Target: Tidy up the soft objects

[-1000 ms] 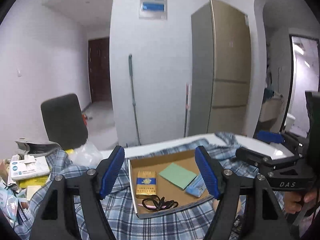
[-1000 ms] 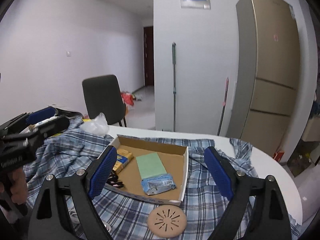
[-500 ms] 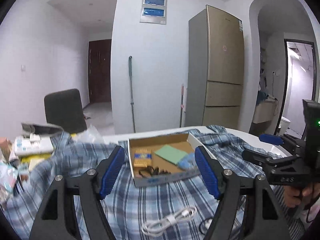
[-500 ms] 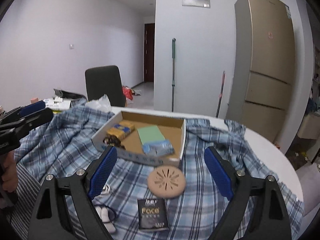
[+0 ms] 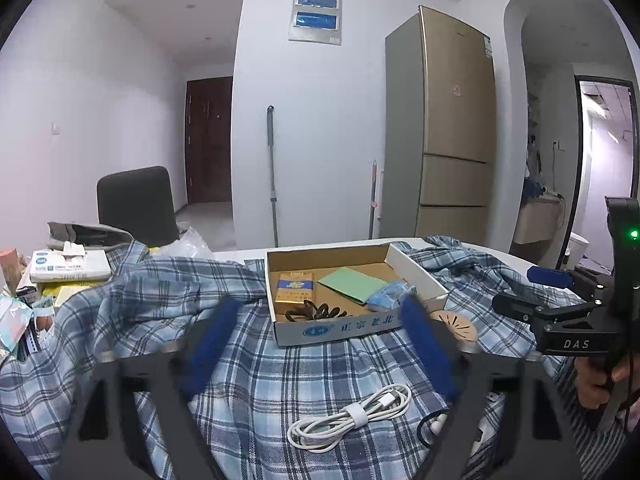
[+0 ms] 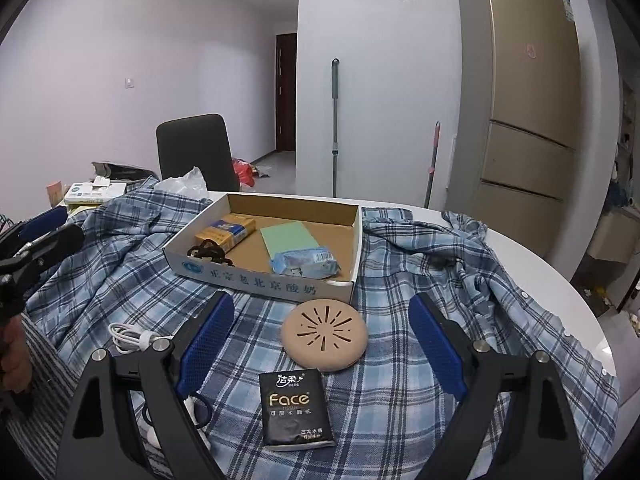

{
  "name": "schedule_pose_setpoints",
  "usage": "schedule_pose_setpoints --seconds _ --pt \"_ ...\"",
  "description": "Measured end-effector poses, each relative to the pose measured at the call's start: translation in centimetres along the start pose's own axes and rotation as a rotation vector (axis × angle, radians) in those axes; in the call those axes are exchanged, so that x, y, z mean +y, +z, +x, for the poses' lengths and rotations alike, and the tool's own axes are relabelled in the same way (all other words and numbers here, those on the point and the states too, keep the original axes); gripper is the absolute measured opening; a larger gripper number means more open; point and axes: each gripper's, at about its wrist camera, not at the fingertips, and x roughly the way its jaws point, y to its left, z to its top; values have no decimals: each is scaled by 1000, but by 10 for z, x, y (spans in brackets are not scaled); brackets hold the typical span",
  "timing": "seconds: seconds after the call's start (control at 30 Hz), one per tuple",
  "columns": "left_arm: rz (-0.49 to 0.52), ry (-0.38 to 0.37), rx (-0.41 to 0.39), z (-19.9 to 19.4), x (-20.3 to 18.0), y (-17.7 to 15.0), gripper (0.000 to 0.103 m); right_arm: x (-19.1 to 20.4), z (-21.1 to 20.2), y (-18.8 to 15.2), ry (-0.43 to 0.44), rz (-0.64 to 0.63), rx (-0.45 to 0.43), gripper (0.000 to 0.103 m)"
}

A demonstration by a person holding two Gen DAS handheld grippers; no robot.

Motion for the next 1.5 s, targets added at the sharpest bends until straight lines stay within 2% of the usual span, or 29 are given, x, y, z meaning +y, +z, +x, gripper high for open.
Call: schedule_pose_setpoints --seconds 0.1,0.17,0.2,0.33,0.43,0.53,0.7,0.73,0.9,1.1,1.23,1.37,1.5 --pt "7 8 9 2 -1 -1 90 -1 0 0 4 1 4 89" --pt "12 15 11 3 -2 -1 96 -2 -1 1 4 9 -2 91" --pt "12 18 9 3 -2 -2 103 -4 -2 1 5 14 -1 92" --pt "20 23 -1 1 -3 -3 103 -8 -3 5 6 30 25 92" --pt "25 23 9 4 -4 -3 103 -8 0 5 -2 13 85 92" --pt "22 23 16 5 -3 -4 103 -6 9 -2 8 -11 191 92" --pt "31 19 33 9 -5 -6 103 1 24 -20 70 -49 317 80" --pt "34 22 39 10 -6 -6 103 3 26 -21 76 -58 329 79" --pt "14 20 21 7 -1 -6 103 12 40 -30 110 -94 396 59" --pt "-6 23 43 11 3 -6 103 14 53 -40 122 -95 460 48" --pt "-16 24 43 10 5 -6 103 13 61 -45 117 -87 504 46" --pt "-26 16 49 11 8 -6 103 12 61 -45 125 -82 501 45" --pt "-20 -46 84 14 13 -3 103 13 49 -42 125 -89 437 45"
